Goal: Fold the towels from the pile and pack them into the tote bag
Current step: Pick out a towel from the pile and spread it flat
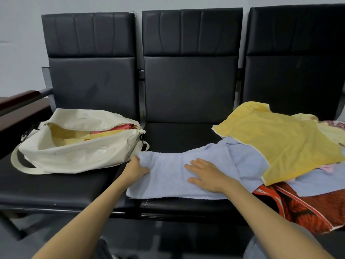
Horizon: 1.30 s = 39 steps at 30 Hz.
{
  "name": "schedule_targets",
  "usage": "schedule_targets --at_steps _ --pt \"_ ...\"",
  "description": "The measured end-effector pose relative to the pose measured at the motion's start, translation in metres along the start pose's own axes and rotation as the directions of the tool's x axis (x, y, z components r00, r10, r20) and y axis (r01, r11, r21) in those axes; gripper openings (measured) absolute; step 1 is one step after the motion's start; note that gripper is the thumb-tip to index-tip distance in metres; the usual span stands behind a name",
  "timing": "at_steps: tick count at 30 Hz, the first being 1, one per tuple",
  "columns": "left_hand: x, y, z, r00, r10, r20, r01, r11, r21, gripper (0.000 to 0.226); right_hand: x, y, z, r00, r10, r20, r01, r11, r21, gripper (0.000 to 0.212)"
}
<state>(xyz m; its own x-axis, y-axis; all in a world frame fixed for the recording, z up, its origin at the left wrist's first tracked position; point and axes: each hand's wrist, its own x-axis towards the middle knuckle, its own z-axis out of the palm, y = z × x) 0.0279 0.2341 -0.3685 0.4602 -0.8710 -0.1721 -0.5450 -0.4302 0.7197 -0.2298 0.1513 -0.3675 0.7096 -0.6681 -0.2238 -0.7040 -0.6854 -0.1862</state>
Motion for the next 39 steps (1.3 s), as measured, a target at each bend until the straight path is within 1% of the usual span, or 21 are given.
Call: schedule_targets --at_steps 1,3,4,6,10,13,15,18,20,21,23,24,25,27,28,29,31,33,35,37,39 --pt "0.000 -0.001 -0.001 0.999 0.036 -0.001 -0.036 0.999 -0.019 0.064 0.003 -0.002 0.003 0.999 0.011 0.039 -0.010 0.999 -0.047 0.062" --pt "-0.001 -0.003 -0.006 0.992 0.124 -0.005 -0.124 0.990 -0.072 0.070 0.007 -0.005 0.012 0.997 0.028 0.072 -0.020 0.995 -0.102 0.088" --pt "0.000 -0.003 -0.009 0.988 0.157 -0.014 -0.158 0.982 -0.107 0.067 0.009 -0.006 0.016 0.997 0.030 0.073 -0.022 0.994 -0.107 0.099" --pt "-0.001 -0.001 -0.016 0.983 0.183 -0.027 -0.185 0.959 -0.216 0.047 0.012 -0.007 0.023 0.998 0.029 0.054 -0.023 0.994 -0.107 0.104" --pt "-0.007 0.007 -0.030 0.981 0.165 -0.098 -0.190 0.904 -0.383 0.037 0.015 -0.018 0.026 1.000 0.022 0.021 -0.021 0.999 -0.046 0.099" --pt "-0.011 0.009 -0.044 0.967 0.131 -0.220 -0.214 0.886 -0.411 0.038 0.020 -0.031 0.023 1.000 0.005 0.016 -0.005 1.000 0.019 0.088" --pt "-0.015 0.012 -0.050 0.959 0.141 -0.246 -0.234 0.883 -0.406 0.042 0.022 -0.035 0.020 1.000 0.012 0.027 -0.012 1.000 0.015 0.074" --pt "-0.022 0.028 -0.043 0.972 0.193 -0.138 -0.232 0.891 -0.390 0.052 0.020 -0.032 0.017 0.998 -0.002 0.055 0.002 1.000 0.007 0.055" --pt "-0.026 0.047 -0.030 0.971 0.239 0.014 -0.214 0.890 -0.402 0.059 0.016 -0.028 0.013 1.000 -0.021 -0.010 0.022 0.996 0.091 0.050" --pt "-0.026 0.056 -0.021 0.963 0.253 0.089 -0.196 0.891 -0.410 0.062 0.014 -0.026 0.009 0.997 -0.002 -0.083 0.017 0.982 0.190 0.046" --pt "-0.022 0.073 0.000 0.945 0.261 0.198 -0.171 0.909 -0.380 0.065 0.011 -0.018 -0.002 0.967 0.148 -0.207 -0.044 0.899 0.436 0.038" --pt "-0.022 0.081 0.011 0.934 0.271 0.234 -0.180 0.919 -0.350 0.066 0.010 -0.013 -0.008 0.943 0.253 -0.214 -0.095 0.826 0.556 0.036" --pt "-0.018 0.087 0.024 0.925 0.278 0.257 -0.193 0.930 -0.312 0.066 0.009 -0.005 -0.012 0.919 0.351 -0.178 -0.140 0.714 0.686 0.034" --pt "-0.016 0.098 0.047 0.923 0.283 0.259 -0.229 0.948 -0.219 0.065 0.008 0.006 -0.015 0.883 0.469 0.000 -0.191 0.360 0.913 0.033" --pt "-0.018 0.102 0.057 0.924 0.291 0.250 -0.251 0.951 -0.179 0.063 0.005 0.009 -0.016 0.872 0.482 0.082 -0.195 0.190 0.962 0.033" --pt "-0.019 0.105 0.066 0.918 0.293 0.266 -0.258 0.953 -0.158 0.062 0.002 0.011 -0.016 0.868 0.478 0.133 -0.197 0.085 0.977 0.035" --pt "-0.017 0.105 0.084 0.880 0.292 0.375 -0.227 0.951 -0.208 0.061 0.000 0.013 -0.016 0.866 0.469 0.174 -0.200 0.007 0.980 0.039" --pt "-0.015 0.105 0.091 0.833 0.287 0.473 -0.135 0.935 -0.329 0.055 0.001 0.015 -0.018 0.846 0.506 0.170 -0.204 0.011 0.979 0.041" --pt "-0.015 0.107 0.088 0.833 0.271 0.482 -0.008 0.877 -0.480 0.043 0.004 0.016 -0.018 0.827 0.537 0.164 -0.230 0.057 0.972 0.043" --pt "-0.015 0.107 0.080 0.891 0.226 0.394 0.051 0.811 -0.582 0.032 0.008 0.018 -0.016 0.819 0.558 0.131 -0.281 0.192 0.940 0.048" --pt "-0.012 0.103 0.070 0.949 0.167 0.269 0.029 0.801 -0.599 0.028 0.007 0.015 -0.013 0.830 0.556 0.043 -0.327 0.423 0.845 0.052"
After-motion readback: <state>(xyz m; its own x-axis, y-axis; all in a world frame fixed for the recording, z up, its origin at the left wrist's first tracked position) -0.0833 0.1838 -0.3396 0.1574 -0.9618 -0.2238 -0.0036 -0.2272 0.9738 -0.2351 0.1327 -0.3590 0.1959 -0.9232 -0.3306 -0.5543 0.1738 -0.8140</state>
